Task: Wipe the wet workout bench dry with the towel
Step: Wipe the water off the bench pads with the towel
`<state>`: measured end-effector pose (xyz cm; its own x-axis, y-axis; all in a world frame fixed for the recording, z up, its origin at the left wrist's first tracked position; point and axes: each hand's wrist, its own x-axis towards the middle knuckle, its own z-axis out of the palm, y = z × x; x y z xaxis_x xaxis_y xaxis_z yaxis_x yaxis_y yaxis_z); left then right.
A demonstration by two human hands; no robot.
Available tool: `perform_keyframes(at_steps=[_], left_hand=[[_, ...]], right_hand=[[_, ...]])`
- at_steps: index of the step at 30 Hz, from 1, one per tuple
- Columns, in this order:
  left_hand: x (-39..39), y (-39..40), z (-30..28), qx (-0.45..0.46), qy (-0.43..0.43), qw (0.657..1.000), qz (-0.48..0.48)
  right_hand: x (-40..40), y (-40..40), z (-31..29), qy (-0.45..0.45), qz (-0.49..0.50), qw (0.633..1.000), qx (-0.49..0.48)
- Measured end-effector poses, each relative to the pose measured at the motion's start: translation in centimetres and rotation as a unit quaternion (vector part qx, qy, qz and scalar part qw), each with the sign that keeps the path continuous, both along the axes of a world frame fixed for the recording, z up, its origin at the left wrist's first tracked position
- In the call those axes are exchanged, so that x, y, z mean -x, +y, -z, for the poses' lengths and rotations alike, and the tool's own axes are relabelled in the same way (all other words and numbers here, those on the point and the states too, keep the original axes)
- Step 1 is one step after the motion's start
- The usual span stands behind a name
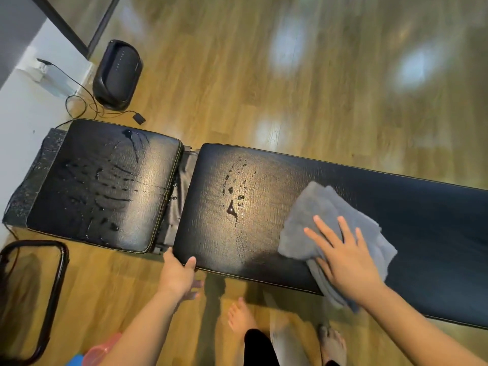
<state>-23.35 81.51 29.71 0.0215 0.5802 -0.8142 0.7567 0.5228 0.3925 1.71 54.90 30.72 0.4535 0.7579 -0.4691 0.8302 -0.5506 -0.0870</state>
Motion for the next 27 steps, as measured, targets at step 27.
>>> perform_keyframes(at_steps=[27], left_hand=[[0.4, 3.2, -0.3, -0.178, 0.058, 0.909, 0.371]], right_hand=[[1.4, 8.0, -0.2, -0.005, 0.027, 1.0, -0.011]])
